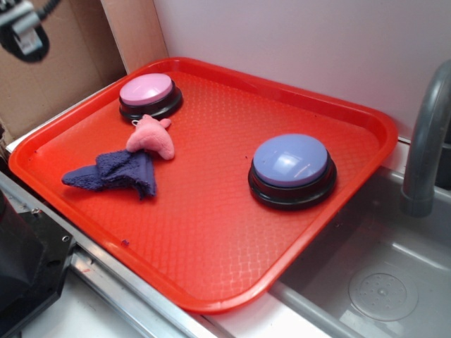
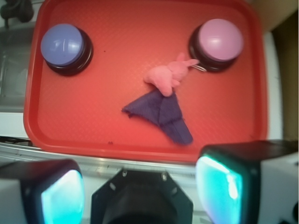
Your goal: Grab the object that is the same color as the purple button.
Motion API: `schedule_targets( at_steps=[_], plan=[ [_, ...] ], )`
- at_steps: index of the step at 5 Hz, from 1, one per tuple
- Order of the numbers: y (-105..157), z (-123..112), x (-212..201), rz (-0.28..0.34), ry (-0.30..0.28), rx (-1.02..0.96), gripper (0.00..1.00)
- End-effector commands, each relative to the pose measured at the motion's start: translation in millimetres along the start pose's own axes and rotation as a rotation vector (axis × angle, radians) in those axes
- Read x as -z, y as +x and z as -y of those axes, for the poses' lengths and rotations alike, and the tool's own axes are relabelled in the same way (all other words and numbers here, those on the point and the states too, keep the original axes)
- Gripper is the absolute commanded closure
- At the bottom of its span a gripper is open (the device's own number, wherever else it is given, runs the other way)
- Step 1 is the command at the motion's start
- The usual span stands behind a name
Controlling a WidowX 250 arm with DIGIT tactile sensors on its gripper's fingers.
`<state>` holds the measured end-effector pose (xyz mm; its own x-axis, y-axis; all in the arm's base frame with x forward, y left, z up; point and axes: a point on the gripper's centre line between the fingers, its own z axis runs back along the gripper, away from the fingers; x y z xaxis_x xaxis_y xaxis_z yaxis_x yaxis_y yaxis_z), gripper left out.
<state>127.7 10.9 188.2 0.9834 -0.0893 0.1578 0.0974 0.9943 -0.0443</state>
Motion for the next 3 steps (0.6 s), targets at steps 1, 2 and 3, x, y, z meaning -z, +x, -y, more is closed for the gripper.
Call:
schedule_targets(
  at_steps=[1, 2, 3],
  plan=[
    [13, -30, 60, 0.063, 0.056, 0.089, 0.0],
    [17, -39, 97, 0.058, 0.023, 0.185, 0.0],
    [17, -43, 130, 0.053, 0.009, 0.244, 0.0]
  ],
)
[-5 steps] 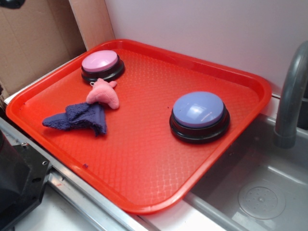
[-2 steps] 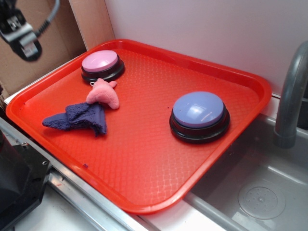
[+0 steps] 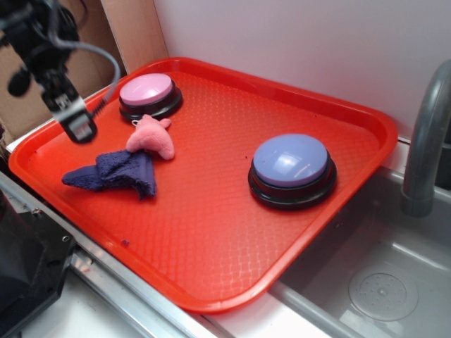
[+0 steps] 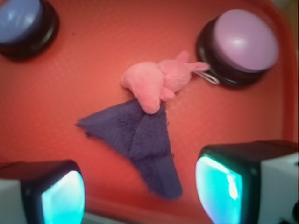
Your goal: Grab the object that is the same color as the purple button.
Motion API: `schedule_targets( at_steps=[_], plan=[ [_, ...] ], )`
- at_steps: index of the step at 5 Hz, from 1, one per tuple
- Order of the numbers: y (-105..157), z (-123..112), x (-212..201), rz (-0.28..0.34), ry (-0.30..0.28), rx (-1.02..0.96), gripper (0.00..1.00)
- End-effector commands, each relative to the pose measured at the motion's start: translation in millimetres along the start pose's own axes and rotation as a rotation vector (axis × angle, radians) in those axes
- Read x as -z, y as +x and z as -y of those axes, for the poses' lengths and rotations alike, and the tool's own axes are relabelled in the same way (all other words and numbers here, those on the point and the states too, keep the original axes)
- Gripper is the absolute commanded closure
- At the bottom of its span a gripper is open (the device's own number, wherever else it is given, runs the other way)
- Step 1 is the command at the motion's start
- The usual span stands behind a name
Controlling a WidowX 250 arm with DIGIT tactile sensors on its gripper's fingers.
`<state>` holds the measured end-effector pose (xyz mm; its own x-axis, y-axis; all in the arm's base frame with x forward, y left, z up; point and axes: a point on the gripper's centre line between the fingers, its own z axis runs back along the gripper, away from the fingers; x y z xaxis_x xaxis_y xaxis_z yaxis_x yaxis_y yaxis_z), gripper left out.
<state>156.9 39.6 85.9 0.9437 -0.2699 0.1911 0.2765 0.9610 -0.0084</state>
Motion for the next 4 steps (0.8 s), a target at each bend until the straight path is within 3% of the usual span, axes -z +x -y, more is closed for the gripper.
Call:
schedule_targets(
  at_steps=[1, 4],
  plan=[
    [2, -7, 48, 0.009, -0.02, 0.098, 0.0],
    [-13, -7, 80, -0.056, -0.038, 0.138, 0.02]
  ],
)
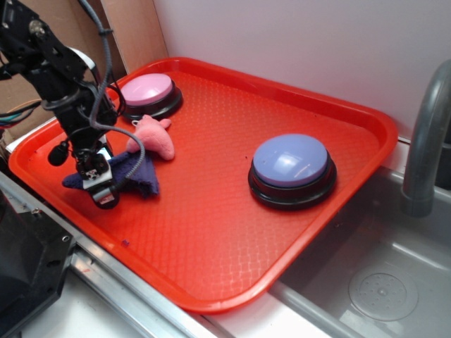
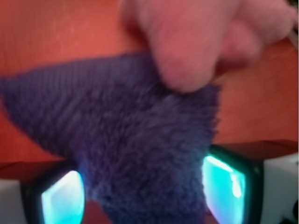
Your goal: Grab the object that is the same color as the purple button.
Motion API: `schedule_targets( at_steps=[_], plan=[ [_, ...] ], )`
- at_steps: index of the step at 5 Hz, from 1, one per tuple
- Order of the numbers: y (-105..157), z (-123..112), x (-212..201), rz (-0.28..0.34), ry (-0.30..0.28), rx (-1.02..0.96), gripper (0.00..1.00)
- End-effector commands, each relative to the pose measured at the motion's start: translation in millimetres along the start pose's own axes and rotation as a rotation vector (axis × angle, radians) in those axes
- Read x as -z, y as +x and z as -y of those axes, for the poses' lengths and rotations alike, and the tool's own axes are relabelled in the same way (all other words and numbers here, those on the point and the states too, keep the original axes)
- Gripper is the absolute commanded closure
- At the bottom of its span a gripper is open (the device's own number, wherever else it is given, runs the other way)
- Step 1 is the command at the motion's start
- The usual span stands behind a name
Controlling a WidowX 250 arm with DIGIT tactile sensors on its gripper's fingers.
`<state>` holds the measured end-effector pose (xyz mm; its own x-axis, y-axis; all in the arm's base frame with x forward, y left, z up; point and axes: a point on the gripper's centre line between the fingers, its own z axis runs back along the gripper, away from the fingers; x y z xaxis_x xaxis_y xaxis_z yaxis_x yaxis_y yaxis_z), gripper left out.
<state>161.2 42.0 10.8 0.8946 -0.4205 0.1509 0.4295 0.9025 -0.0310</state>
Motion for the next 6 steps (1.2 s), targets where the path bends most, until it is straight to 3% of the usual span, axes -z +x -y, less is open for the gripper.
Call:
schedule_targets(
  at_steps=[1, 4, 6],
  plan=[
    [-4, -2, 5, 0.009, 0.011, -0.032, 1.0],
    [-2, -6, -13, -0.011, 0.073, -0.1, 1.0],
    [10, 0, -59, -0.02, 0.125, -0.283, 1.0]
  ],
)
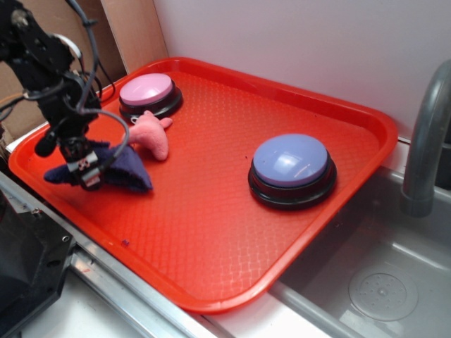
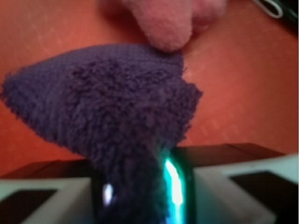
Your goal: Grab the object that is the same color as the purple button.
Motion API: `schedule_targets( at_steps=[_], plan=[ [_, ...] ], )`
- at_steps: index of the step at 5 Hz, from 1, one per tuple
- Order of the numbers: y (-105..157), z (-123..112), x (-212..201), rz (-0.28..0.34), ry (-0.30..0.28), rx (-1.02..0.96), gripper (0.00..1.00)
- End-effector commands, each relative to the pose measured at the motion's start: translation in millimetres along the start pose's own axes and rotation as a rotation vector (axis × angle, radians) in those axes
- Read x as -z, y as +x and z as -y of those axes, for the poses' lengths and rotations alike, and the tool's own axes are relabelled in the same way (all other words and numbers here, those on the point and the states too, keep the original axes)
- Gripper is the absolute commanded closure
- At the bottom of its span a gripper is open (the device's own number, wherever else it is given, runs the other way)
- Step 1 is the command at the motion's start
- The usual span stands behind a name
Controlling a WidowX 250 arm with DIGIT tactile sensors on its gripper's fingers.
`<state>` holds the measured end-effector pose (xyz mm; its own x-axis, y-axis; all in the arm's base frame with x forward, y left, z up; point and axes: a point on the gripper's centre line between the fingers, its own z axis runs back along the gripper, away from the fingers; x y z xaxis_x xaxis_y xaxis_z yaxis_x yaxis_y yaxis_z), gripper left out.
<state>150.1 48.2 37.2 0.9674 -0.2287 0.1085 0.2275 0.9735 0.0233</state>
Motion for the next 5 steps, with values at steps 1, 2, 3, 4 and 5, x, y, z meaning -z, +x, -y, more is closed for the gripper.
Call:
schedule_targets(
  at_steps=[1, 2, 3, 4, 5],
  plan=[
    [32, 15, -69, -0.01, 0.058, -0.189, 1.0],
    [44, 33, -111, -0.042, 0.117, -0.294, 1.0],
    [53, 47, -141, -0.014, 0.109, -0.339, 1.0],
    [60, 58, -158, 0.024, 0.066, -0.333, 1.0],
    [57, 53, -144, 0.019, 0.04, -0.349, 1.0]
  ],
)
